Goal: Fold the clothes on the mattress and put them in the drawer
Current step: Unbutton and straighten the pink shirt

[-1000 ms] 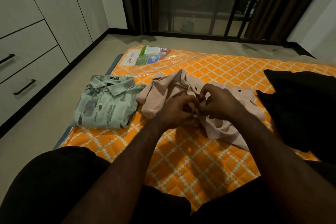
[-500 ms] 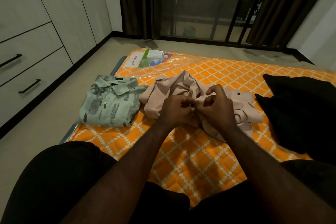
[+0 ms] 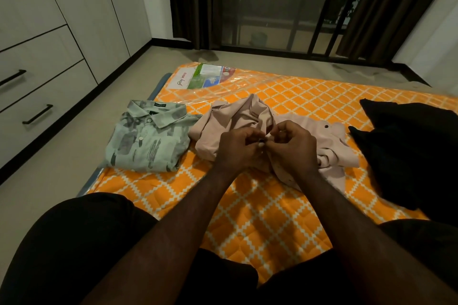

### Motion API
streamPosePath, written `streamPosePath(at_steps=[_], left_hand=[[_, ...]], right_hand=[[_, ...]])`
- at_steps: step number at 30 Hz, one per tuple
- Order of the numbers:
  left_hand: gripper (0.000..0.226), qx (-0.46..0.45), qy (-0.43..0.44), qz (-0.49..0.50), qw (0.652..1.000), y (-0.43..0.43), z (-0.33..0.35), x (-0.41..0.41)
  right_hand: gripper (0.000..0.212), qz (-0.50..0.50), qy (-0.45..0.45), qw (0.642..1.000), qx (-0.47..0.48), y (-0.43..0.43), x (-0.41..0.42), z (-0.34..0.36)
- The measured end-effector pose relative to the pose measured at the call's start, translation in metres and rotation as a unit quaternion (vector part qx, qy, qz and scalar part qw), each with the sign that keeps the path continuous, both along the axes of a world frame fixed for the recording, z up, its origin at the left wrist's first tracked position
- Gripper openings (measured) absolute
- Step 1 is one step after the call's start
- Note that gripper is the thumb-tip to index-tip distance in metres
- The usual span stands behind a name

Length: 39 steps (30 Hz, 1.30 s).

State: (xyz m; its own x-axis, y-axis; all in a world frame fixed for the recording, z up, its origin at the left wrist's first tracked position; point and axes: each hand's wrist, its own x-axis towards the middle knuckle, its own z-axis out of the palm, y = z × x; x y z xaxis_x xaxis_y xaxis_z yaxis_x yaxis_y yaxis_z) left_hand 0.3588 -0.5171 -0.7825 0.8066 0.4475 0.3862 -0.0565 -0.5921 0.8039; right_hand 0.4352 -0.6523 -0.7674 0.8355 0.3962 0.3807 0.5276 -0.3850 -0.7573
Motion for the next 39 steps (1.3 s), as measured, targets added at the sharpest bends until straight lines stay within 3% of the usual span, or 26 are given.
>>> streamPosePath(at_steps=[7,18,26,30,33,39], left_hand=[[0.033,0.031,0.025,-0.025,0.999,0.003,-0.001,0.002],[0.021,0.034,0.002,-0.014,0.999,0.006,-0.004,-0.001],[0.069,0.046,0.034,-0.12,0.991,0.012,0.001,-0.009],[0.081,0.064,0.042,-0.166,0.983,0.017,-0.004,-0.008],[0.076,0.107,0.028,-0.175,0.978,0.019,-0.008,-0.005],[0.03,0.151,-0.016,-0.137,0.979,0.018,-0.012,-0.002]], right_hand=[[0.015,0.006,0.029,0.999,0.014,-0.001,0.0,0.0],[0.023,0.083,0.118,0.987,0.071,-0.002,-0.009,0.007],[0.032,0.129,0.125,0.983,-0.024,-0.01,0.008,0.007],[0.038,0.14,0.126,0.981,-0.051,-0.008,0.006,0.005],[0.039,0.137,0.129,0.981,-0.047,-0.007,0.007,0.003],[0.039,0.155,0.247,0.955,0.053,-0.009,0.008,0.003]])
